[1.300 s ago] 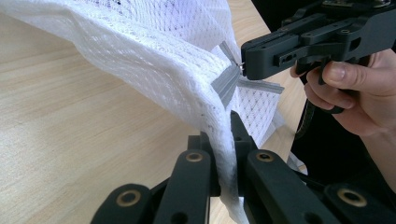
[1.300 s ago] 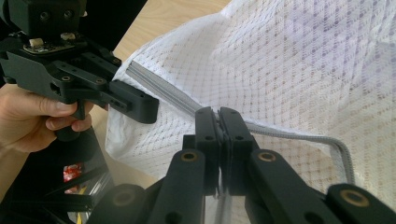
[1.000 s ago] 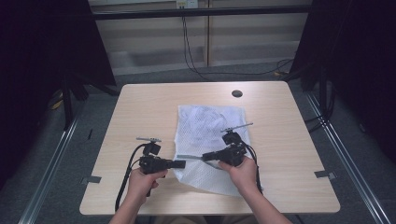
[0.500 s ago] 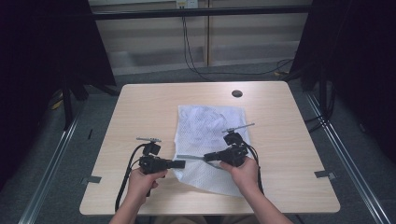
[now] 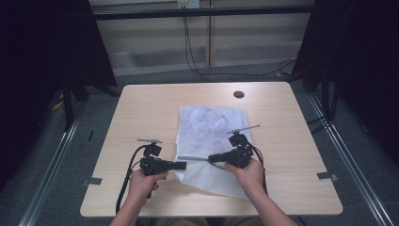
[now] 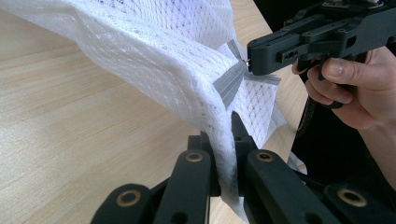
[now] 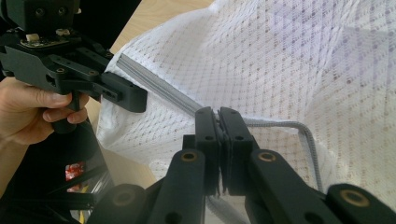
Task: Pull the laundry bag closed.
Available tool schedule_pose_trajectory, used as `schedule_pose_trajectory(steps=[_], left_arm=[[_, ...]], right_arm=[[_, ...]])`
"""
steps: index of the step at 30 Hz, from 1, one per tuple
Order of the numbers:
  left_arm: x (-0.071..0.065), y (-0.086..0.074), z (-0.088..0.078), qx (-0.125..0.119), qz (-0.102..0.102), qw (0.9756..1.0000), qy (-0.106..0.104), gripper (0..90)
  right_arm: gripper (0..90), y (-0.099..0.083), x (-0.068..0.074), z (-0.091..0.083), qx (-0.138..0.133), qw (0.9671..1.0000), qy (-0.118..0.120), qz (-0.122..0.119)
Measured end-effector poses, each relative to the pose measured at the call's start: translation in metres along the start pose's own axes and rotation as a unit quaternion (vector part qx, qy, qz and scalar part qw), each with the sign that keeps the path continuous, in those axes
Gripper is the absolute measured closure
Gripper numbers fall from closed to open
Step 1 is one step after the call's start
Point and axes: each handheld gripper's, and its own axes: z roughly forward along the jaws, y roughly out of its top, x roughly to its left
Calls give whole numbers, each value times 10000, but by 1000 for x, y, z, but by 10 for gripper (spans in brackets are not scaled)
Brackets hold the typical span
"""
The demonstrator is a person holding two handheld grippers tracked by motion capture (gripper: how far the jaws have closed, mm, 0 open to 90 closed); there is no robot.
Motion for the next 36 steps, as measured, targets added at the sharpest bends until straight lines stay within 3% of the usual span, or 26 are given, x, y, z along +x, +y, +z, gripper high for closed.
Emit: schedule_pose_trajectory(steps=[36], left_arm=[[-1,0,-1,8,17,10000,4,898]], right_arm=[[871,-1,-6,-7,-8,10000,-75,12]])
